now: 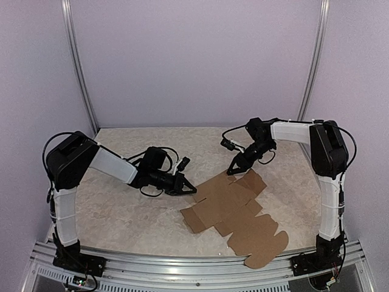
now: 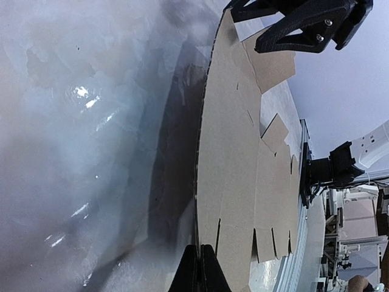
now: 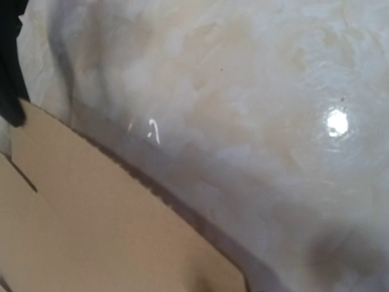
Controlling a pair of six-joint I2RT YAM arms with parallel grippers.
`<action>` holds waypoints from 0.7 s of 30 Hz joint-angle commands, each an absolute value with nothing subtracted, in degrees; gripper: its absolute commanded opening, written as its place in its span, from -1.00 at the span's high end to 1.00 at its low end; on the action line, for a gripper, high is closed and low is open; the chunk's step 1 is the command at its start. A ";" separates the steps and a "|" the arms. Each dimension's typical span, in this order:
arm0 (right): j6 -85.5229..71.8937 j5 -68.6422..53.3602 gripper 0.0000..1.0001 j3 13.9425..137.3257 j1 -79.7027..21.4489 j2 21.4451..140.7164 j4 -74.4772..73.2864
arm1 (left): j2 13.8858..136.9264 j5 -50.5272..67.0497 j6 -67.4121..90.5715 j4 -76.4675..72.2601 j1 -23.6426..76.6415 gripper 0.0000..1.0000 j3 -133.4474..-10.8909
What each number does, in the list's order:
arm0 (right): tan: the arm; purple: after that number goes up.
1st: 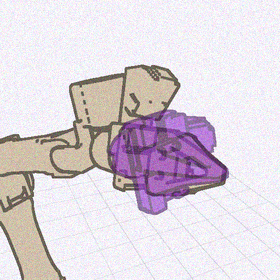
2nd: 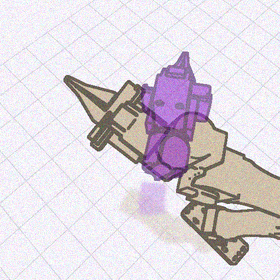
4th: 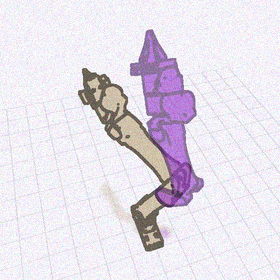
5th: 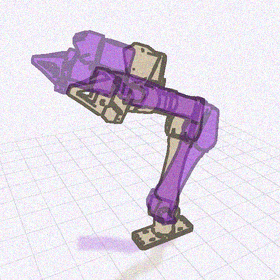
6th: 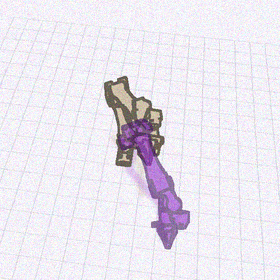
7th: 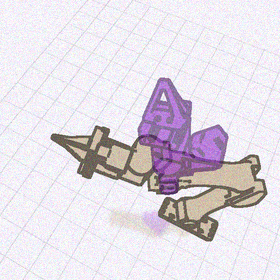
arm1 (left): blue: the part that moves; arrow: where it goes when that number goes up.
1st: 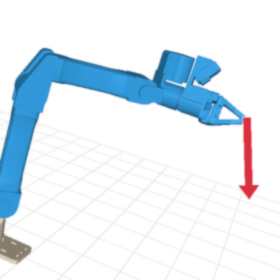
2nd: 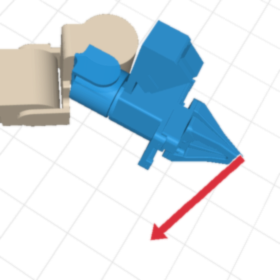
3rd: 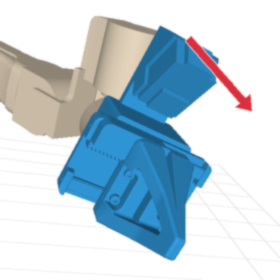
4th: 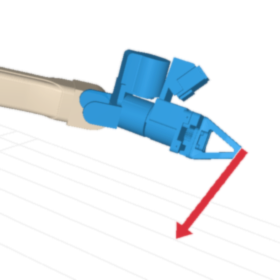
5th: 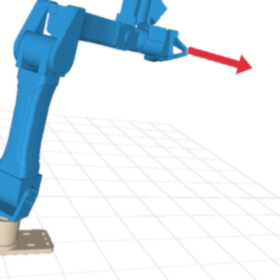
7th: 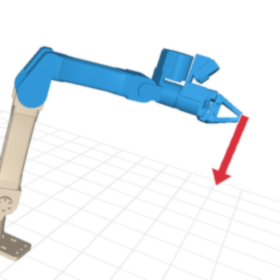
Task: Fold the paper box
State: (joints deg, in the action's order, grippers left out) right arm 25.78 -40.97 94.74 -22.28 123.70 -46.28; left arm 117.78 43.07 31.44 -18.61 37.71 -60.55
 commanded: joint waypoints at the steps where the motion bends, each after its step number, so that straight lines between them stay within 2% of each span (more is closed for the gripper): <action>1: 25.48 -43.80 0.31 95.76 -22.79 125.13 -48.22 | 116.63 41.34 30.91 -20.83 37.71 1.00 -60.38; 4: 25.72 -44.85 0.39 96.20 -22.89 125.50 -48.97 | 116.42 40.72 30.65 -20.92 37.66 1.00 -60.16; 5: 25.83 -44.64 0.34 96.64 -22.97 125.67 -49.44 | 116.38 40.83 30.15 -21.06 37.70 1.00 -60.08; 8: 25.75 -40.80 0.02 98.26 -23.17 125.83 -49.36 | 115.82 40.96 28.30 -21.44 38.24 1.00 -59.73; 10: 26.61 -39.49 -0.03 100.20 -23.15 126.52 -50.71 | 115.45 40.72 27.50 -21.00 38.49 1.00 -59.76; 18: 28.51 -40.67 -0.11 103.79 -23.20 129.59 -56.30 | 114.84 39.49 27.43 -21.30 38.47 1.00 -59.09; 21: 29.29 -40.73 -0.03 103.60 -23.16 129.25 -56.91 | 114.79 39.31 28.02 -21.61 38.50 1.00 -58.89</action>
State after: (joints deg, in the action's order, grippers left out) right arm 27.73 -40.27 103.44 -22.79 128.27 -53.76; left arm 116.07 40.99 29.06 -20.40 38.22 -60.12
